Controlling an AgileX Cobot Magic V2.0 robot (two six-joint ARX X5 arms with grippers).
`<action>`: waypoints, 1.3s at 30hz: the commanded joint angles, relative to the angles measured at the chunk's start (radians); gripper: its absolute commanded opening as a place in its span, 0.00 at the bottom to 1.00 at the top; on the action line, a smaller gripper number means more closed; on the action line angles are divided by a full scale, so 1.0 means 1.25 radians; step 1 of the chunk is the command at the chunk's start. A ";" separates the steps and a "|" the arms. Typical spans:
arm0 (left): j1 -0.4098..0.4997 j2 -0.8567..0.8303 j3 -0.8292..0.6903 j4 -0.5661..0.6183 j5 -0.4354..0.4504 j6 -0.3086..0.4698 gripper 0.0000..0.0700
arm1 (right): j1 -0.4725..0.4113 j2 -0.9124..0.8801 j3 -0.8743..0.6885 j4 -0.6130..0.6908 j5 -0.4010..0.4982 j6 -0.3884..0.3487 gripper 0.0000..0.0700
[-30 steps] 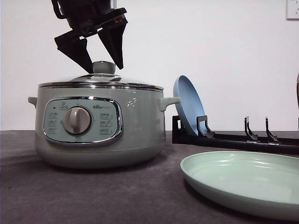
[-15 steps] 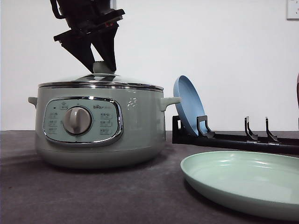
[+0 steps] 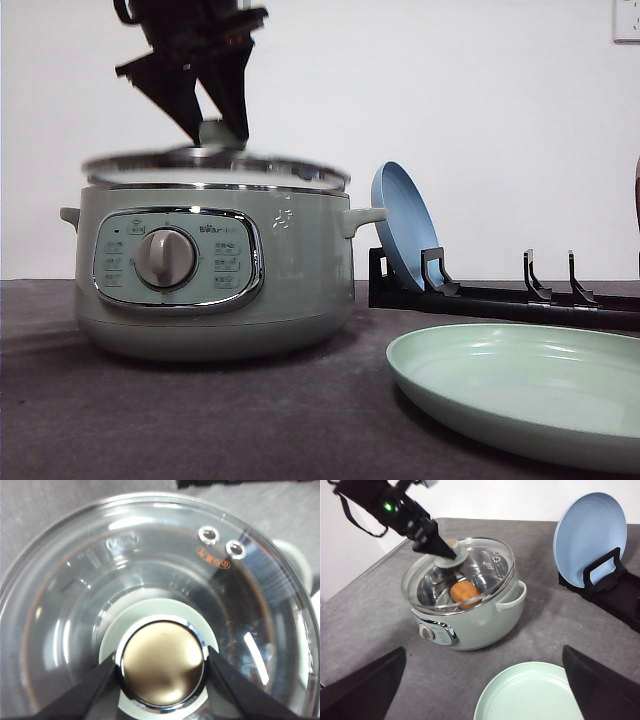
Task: Transfer potato from steamer to green plate
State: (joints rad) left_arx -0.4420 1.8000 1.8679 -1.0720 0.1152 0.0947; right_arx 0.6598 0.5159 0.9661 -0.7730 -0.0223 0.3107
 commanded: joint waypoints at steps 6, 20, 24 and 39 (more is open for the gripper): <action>-0.005 -0.002 0.159 -0.067 -0.010 -0.005 0.00 | 0.004 0.004 0.014 0.007 0.004 -0.006 0.91; -0.005 -0.027 0.279 -0.135 -0.012 -0.007 0.00 | 0.004 0.004 0.014 0.007 0.004 -0.005 0.91; 0.007 -0.034 0.279 -0.135 -0.012 -0.001 0.00 | 0.004 0.004 0.014 0.006 0.004 -0.006 0.91; 0.194 -0.035 0.279 -0.140 -0.012 0.015 0.00 | 0.004 0.004 0.014 -0.073 0.004 -0.005 0.91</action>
State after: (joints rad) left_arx -0.2084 1.7744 2.1700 -1.2766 0.1005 0.0995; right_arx 0.6598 0.5159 0.9661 -0.8675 -0.0220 0.3107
